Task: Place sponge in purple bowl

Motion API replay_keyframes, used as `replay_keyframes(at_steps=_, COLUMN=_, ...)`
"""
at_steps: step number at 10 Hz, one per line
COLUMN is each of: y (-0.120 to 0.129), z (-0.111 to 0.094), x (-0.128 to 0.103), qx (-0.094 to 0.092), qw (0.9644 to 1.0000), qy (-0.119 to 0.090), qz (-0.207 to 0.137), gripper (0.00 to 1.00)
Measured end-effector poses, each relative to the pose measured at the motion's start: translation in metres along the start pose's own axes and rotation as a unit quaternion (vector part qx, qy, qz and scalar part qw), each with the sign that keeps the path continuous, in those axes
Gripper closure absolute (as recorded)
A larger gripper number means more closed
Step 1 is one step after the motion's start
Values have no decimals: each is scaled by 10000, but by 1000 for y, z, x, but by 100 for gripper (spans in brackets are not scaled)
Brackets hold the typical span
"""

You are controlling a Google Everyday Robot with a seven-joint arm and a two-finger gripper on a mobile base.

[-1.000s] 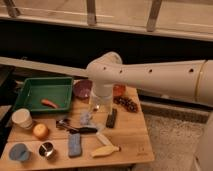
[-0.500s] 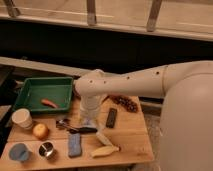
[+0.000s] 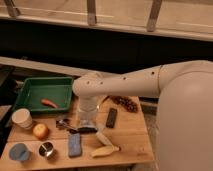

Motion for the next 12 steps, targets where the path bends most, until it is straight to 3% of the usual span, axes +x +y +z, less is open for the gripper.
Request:
replay_keyframes(at_steps=2, y=8, z=3, x=-1, qx=49, qw=10000, qy=-25, qz=-22, gripper=35)
replay_keyframes(at_steps=4, y=19, z=20, x=-6, qx=85, qw=9999, qy=108, qz=-74, gripper=35)
replay_keyframes(at_steps=12, y=57, z=65, x=-9, qx=-239, qw=9975, qy=533, qz=-396, gripper=35)
